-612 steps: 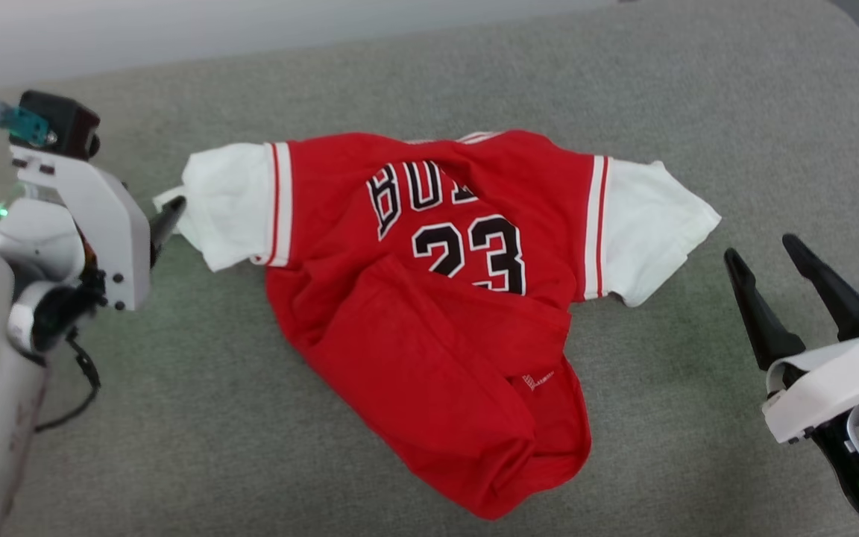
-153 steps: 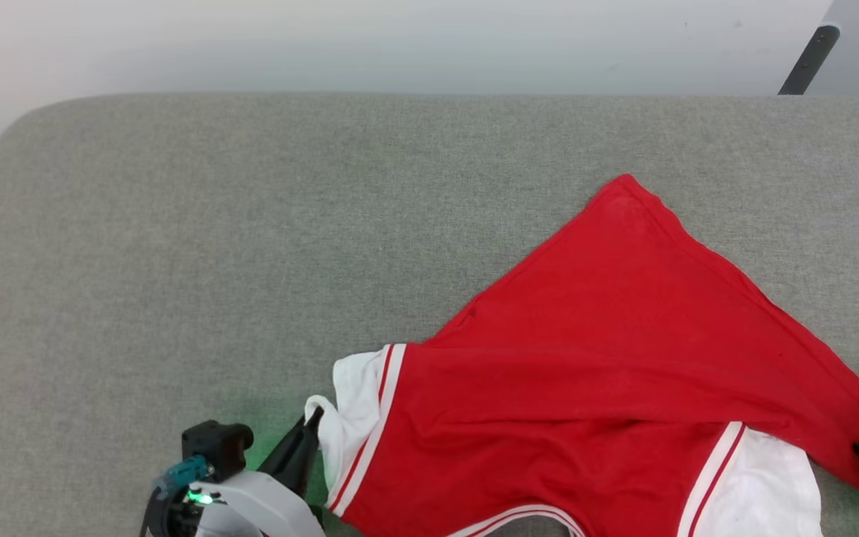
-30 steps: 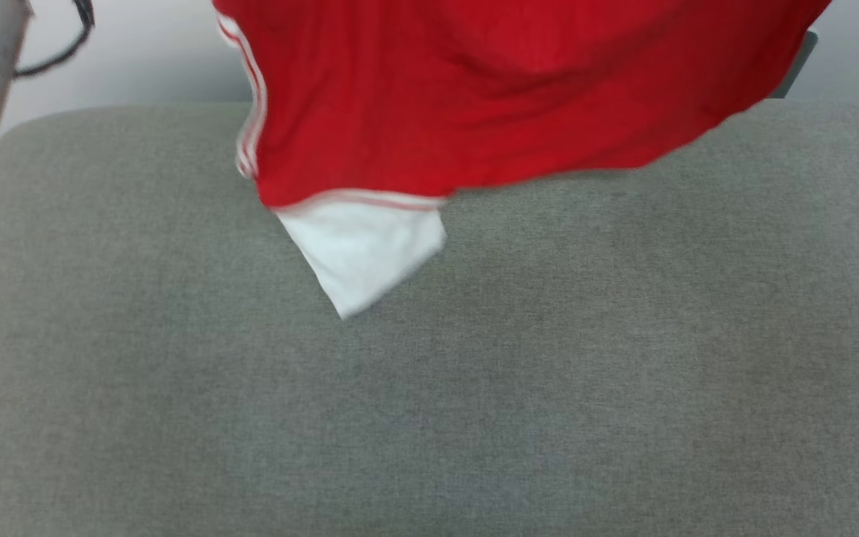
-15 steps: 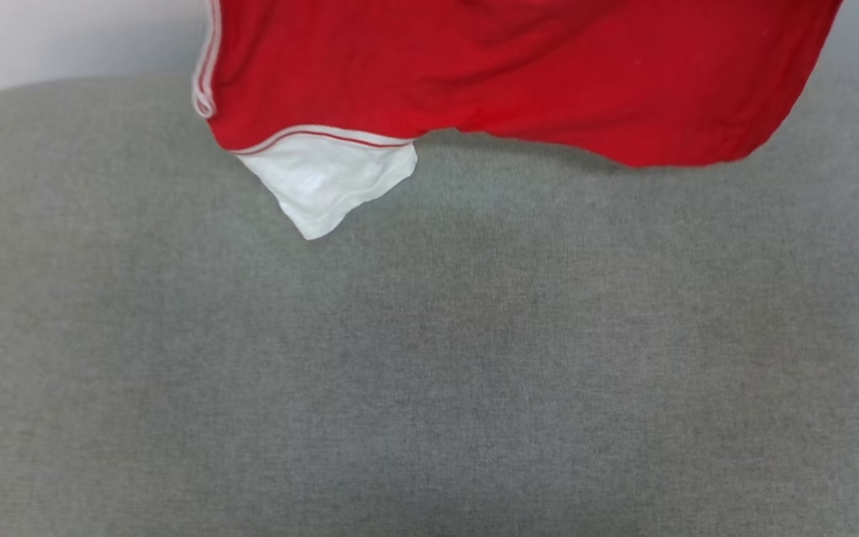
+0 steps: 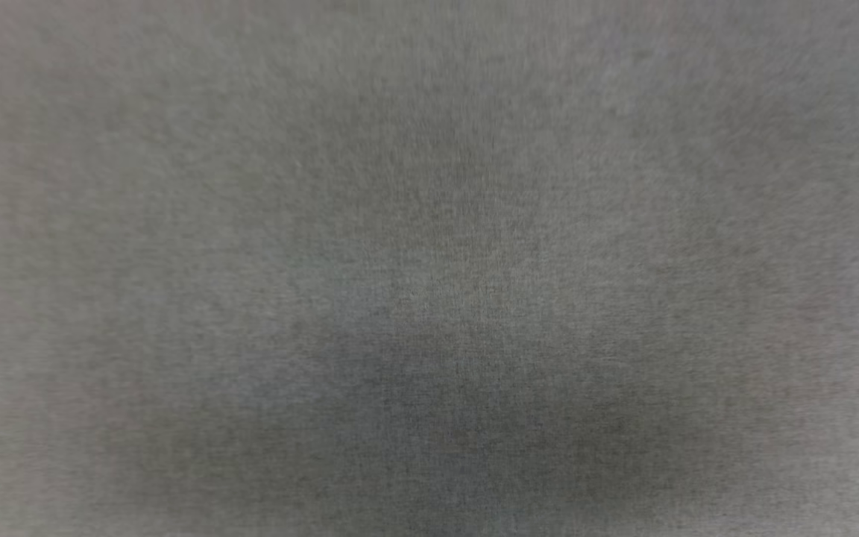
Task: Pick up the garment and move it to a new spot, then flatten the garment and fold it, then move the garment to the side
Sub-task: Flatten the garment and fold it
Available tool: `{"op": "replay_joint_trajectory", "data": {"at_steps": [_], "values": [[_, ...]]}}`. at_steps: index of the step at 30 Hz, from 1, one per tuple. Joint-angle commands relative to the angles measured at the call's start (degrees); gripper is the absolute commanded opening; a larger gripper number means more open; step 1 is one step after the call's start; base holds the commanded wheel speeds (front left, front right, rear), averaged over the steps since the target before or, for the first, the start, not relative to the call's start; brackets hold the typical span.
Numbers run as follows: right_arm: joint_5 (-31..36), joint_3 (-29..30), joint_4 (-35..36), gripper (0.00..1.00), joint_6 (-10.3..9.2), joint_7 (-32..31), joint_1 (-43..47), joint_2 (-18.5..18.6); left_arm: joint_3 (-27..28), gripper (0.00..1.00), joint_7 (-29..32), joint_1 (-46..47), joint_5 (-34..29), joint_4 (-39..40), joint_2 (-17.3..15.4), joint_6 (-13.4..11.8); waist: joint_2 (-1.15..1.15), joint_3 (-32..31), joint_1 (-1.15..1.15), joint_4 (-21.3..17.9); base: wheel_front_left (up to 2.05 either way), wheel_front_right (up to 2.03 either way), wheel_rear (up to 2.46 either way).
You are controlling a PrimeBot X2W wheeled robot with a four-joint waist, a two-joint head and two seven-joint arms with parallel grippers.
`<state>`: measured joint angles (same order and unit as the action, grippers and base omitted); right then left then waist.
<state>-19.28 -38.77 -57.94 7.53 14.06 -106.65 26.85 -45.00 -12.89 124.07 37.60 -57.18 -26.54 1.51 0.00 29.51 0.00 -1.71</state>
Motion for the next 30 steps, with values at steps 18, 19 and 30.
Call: {"op": "replay_joint_trajectory", "data": {"at_steps": [18,19,30], "values": [[25.05,19.27,7.75,0.0,-0.08,1.17,7.1,-5.44,16.61,0.0,-2.18,-11.32,-3.25,9.72,2.7,1.34,0.0,20.87,0.0,4.85,0.0,0.0,0.0],[24.81,18.89,7.89,0.0,-0.08,1.17,8.14,-5.46,17.2,0.0,-2.19,-12.87,-3.48,9.84,3.06,1.83,0.0,20.0,0.0,5.24,0.0,0.0,0.0],[16.6,11.98,7.06,0.0,-0.08,1.17,18.25,-1.31,18.0,0.0,-2.2,-29.14,-2.56,9.04,3.4,5.15,0.0,7.32,0.0,8.04,0.0,0.0,0.0]]}}
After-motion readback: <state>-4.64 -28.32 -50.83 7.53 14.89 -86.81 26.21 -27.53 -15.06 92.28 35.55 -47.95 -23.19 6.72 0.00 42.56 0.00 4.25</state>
